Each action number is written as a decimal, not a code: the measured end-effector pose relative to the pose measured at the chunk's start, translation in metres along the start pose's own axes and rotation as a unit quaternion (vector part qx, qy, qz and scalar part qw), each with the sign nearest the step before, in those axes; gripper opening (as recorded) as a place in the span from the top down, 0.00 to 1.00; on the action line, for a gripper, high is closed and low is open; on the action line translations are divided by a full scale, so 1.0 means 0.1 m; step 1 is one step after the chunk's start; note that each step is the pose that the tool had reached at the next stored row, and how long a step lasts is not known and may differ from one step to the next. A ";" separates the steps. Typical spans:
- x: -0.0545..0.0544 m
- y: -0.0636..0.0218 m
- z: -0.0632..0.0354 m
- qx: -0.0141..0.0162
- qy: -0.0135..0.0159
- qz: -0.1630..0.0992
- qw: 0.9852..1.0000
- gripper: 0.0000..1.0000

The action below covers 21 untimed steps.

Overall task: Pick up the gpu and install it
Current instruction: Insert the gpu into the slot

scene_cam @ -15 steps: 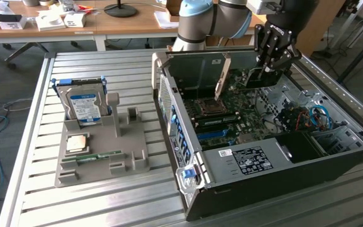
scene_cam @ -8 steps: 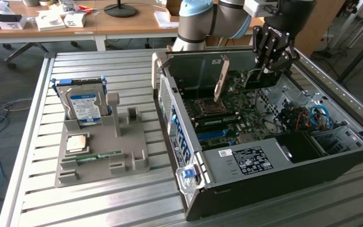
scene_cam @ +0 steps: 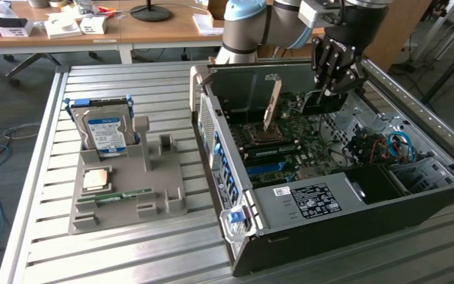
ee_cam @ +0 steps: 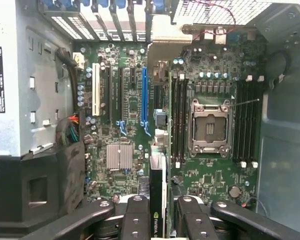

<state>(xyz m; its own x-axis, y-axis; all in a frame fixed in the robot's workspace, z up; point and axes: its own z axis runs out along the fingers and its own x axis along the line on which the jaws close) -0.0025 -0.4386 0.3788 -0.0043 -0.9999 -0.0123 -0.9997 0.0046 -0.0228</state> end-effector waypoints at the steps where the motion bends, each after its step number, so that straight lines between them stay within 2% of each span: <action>1: 0.00 0.007 0.012 0.000 0.000 0.000 1.000 0.74; 9: 0.00 0.049 0.056 0.000 0.000 0.003 1.000 0.74; 15: 0.00 0.051 0.059 0.000 0.000 0.003 1.000 0.74; 21: 0.00 0.056 0.103 0.000 -0.003 0.003 1.000 0.74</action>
<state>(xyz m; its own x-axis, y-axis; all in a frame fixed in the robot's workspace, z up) -0.0078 -0.4387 0.3684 -0.0111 -0.9998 -0.0176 -0.9997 0.0115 -0.0227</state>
